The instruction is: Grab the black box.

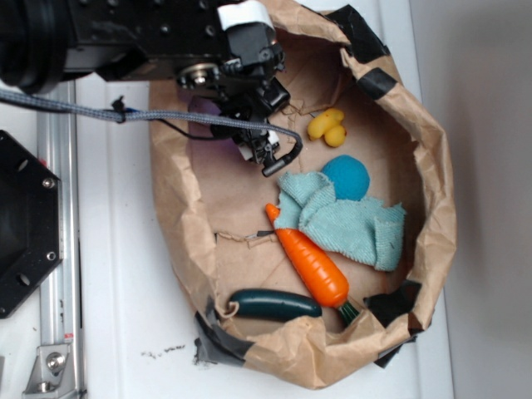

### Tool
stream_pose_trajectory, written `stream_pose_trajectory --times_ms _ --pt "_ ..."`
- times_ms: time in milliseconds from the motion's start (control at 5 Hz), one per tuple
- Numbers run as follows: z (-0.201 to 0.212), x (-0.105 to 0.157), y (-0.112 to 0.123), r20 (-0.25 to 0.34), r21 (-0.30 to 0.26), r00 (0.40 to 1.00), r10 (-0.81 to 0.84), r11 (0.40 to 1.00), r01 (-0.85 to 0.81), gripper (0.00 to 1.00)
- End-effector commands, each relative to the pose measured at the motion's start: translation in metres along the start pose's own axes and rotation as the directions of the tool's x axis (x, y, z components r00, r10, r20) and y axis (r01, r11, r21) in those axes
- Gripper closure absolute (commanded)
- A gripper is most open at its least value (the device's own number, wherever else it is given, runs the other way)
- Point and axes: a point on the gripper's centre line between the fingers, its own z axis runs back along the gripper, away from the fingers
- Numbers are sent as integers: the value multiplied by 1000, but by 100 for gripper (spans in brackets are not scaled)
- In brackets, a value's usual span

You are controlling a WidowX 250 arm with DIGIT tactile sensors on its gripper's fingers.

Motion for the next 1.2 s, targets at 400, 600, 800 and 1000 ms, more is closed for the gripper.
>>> stream_pose_trajectory --times_ms 400,600,800,1000 --pt "-15 34 2 6 -56 1000 -6 998 7 0" --pt "-13 25 -4 -20 -38 1000 -12 999 11 10" --pt "-2 22 -6 -15 -21 1000 -15 1000 14 100" --pt "5 21 -12 8 -27 998 -59 998 60 100"
